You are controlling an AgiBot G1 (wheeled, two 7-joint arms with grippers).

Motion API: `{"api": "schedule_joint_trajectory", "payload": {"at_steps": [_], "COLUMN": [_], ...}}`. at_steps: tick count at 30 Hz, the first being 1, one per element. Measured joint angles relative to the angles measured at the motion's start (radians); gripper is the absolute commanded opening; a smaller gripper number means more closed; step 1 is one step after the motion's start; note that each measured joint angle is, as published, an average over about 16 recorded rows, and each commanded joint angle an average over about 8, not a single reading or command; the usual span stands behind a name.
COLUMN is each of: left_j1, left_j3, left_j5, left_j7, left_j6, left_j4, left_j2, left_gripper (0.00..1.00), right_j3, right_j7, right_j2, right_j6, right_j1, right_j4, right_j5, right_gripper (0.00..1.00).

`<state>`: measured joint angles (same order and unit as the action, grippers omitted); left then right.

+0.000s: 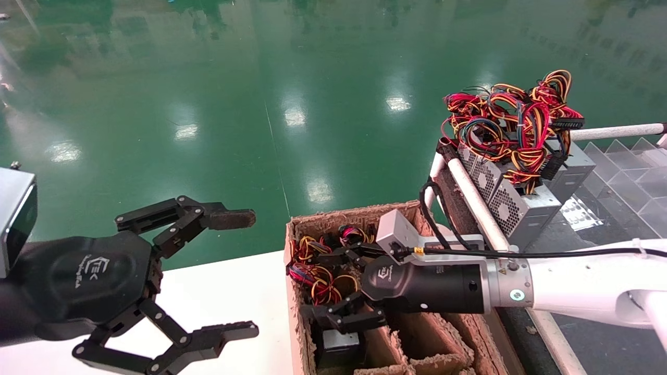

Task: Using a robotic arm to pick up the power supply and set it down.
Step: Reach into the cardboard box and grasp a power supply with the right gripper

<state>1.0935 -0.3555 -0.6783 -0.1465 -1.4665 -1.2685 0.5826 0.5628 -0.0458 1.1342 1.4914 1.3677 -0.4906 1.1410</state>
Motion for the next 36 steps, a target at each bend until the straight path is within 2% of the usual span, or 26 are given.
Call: {"api": "schedule_joint_trajectory", "payload": {"at_steps": [17, 36], "left_j1": [0.0, 0.0], "left_j3": [0.0, 0.0], "left_j5": [0.0, 0.0], "left_j7": [0.0, 0.0], "left_j6": [0.0, 0.0], "left_j4": [0.0, 0.0], "left_j2": [0.0, 0.0], "left_gripper": [1.0, 1.0], "right_j3": [0.001, -0.008], "right_j7": [-0.121, -0.207], "right_j2": [0.069, 0.084], "right_j6": [-0.022, -0.014], "right_j1": [0.034, 0.05], "right_j4": [0.168, 0.249], "right_j5": [0.01, 0.001], "right_gripper": [0.0, 0.0]}}
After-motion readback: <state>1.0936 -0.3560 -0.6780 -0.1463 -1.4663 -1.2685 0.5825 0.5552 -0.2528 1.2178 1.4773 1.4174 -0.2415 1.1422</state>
